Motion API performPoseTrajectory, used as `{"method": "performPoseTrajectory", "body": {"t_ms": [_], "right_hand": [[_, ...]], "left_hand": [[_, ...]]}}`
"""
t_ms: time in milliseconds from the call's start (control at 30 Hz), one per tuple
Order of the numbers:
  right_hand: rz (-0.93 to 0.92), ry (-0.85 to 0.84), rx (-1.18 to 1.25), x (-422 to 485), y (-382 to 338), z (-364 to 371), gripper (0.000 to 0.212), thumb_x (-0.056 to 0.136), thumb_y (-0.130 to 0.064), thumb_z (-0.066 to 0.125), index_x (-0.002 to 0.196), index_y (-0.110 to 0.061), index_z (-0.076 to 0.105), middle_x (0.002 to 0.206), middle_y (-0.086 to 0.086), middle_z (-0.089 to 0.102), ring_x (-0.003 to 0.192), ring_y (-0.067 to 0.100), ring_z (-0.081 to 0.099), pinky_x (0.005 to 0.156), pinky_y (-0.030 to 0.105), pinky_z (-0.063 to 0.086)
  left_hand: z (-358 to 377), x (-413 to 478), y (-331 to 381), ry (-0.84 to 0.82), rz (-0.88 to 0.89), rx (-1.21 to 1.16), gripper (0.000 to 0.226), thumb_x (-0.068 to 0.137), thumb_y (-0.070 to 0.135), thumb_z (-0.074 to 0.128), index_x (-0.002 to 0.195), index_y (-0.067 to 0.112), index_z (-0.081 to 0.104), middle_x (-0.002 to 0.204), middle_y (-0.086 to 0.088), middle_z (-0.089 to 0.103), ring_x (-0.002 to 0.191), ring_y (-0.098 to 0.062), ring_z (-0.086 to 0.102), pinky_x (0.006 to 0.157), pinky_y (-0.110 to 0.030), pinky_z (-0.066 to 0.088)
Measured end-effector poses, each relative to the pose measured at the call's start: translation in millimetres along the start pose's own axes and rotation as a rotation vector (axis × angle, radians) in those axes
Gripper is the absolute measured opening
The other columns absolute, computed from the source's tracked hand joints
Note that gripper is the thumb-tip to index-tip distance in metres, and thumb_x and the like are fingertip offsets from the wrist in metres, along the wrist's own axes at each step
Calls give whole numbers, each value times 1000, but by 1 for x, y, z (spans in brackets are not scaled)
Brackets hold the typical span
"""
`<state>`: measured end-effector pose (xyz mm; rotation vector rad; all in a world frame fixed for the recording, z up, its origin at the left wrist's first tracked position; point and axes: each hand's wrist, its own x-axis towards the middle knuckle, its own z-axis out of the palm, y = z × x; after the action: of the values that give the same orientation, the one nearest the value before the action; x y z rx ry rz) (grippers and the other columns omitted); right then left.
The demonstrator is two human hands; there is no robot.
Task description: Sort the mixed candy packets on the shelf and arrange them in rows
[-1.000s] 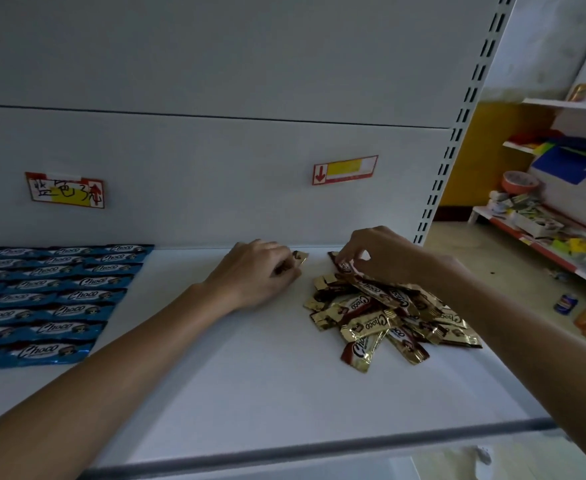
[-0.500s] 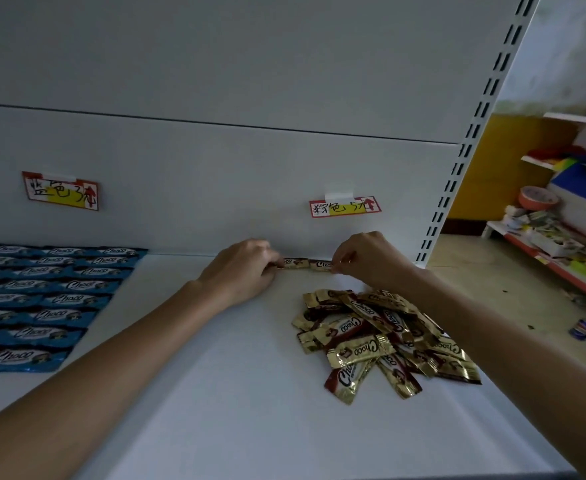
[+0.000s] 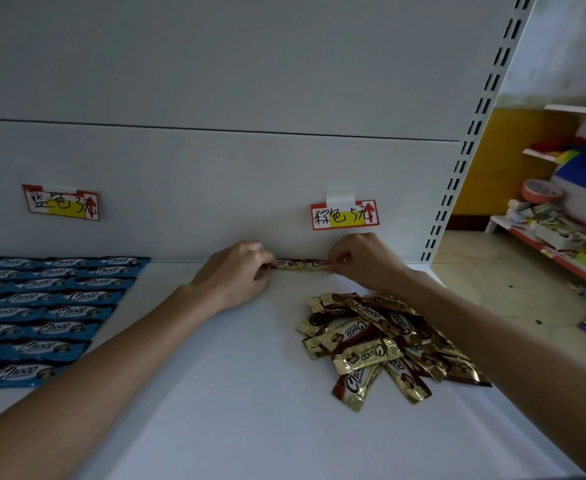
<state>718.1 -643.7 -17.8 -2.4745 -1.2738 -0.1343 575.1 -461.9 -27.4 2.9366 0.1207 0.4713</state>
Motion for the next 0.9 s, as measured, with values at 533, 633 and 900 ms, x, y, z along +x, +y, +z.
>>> {"method": "performPoseTrajectory", "body": {"t_ms": [533,633,900], "right_hand": [[-74,-155,156,-62,-10,-33,20,83,-32,67,102,-26,70,90,-22,62,80,-10,56,68,0,39],[-78,-155,104,-69,-14,-30,24,81,-36,69,103,-27,70,93,-17,61,82,-5,53,69,2,38],[-98,-6,163,-72,-18,-29,20,85,-25,65,104,-20,70,99,-8,67,84,0,59,70,5,43]], "left_hand": [[1,-28,57,49,108,-251,30,87,40,59,112,24,62,109,9,59,97,-7,54,82,-30,46],[6,-27,63,21,128,-314,22,83,33,66,103,22,65,102,7,63,90,-11,58,77,-36,50],[0,-31,60,111,35,-362,22,82,25,64,103,21,66,84,13,64,83,-11,63,78,-33,51]]}}
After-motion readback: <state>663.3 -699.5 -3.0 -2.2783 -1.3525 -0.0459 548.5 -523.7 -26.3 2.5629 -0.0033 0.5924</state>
